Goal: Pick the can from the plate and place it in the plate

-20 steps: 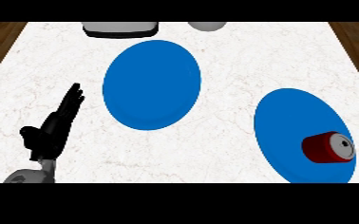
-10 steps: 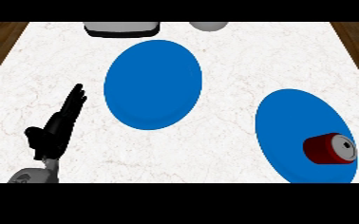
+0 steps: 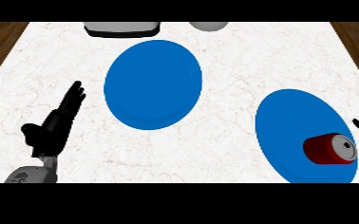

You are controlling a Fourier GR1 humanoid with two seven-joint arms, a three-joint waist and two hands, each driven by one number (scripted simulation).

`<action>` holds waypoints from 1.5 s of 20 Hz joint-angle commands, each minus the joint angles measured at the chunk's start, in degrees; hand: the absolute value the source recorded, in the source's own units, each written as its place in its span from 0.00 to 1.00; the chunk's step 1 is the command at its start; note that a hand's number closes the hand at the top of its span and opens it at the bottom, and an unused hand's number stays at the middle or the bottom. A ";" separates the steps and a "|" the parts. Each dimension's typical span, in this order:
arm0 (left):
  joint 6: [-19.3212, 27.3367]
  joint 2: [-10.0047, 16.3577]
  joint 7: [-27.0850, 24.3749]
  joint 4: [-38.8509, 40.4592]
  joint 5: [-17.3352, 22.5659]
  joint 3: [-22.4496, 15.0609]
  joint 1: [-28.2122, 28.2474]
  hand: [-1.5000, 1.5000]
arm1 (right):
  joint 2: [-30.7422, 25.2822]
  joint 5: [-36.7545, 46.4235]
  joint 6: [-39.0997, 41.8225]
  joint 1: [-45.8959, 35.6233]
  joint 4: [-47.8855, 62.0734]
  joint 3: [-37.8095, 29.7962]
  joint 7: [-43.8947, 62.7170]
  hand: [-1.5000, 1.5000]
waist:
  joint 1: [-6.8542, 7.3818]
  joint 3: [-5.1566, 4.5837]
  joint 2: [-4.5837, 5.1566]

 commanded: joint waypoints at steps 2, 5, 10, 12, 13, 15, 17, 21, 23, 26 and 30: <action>-2.57 -0.51 -1.46 -0.04 -0.40 1.93 2.51 0.50 | 2.40 1.08 3.83 -4.12 6.62 -1.22 -2.40 0.00 | 0.09 0.02 -0.01; 0.87 -4.16 0.16 -0.06 -4.22 -0.20 0.64 0.50 | 6.84 7.25 1.48 -6.36 9.26 2.30 -1.52 0.00 | 0.04 0.02 0.02; -2.76 -2.30 0.66 0.38 -2.94 4.06 -0.76 0.50 | 7.97 10.69 3.20 -7.11 11.59 0.28 -1.83 0.00 | -0.08 0.01 0.00; -3.08 -3.02 0.49 -0.11 -3.95 3.70 -0.80 0.50 | 6.12 9.43 5.11 -8.90 16.99 -3.15 -6.23 0.00 | -0.04 0.02 0.01; -1.85 -4.95 0.81 1.28 -5.18 3.03 -1.00 0.50 | 6.46 9.35 5.66 -9.18 16.78 -4.36 -6.74 0.00 | -0.08 0.02 0.00; -3.56 -4.01 1.37 1.02 -4.51 4.69 -1.25 0.50 | 7.57 11.50 5.01 -8.35 18.96 -3.57 -9.61 0.00 | -0.08 0.02 0.00; -2.25 -5.10 -0.86 2.12 -5.17 4.28 -0.88 0.50 | 8.28 7.65 5.67 -11.19 23.16 -3.41 -12.68 1.00 | 0.03 0.02 0.05; -4.28 -3.80 3.69 -3.08 -4.76 5.61 0.74 0.50 | 6.72 8.67 8.65 -11.97 23.89 -5.50 -16.43 1.00 | 0.04 0.02 -0.02; -3.12 -3.90 5.04 -6.46 -5.97 4.84 2.56 0.50 | 10.88 13.26 4.40 -13.47 25.77 -0.50 -16.22 1.00 | 0.25 0.03 -0.02; -6.67 -4.78 -1.69 1.31 -5.71 5.87 1.40 0.50 | 11.56 14.23 3.88 -9.38 21.10 -1.27 -18.00 1.00 | -0.10 0.01 0.00; -4.68 -4.94 4.76 -5.50 -6.04 5.63 1.82 0.50 | 10.57 19.65 -0.53 -11.26 21.48 -1.41 -20.40 1.00 | 0.16 0.03 -0.05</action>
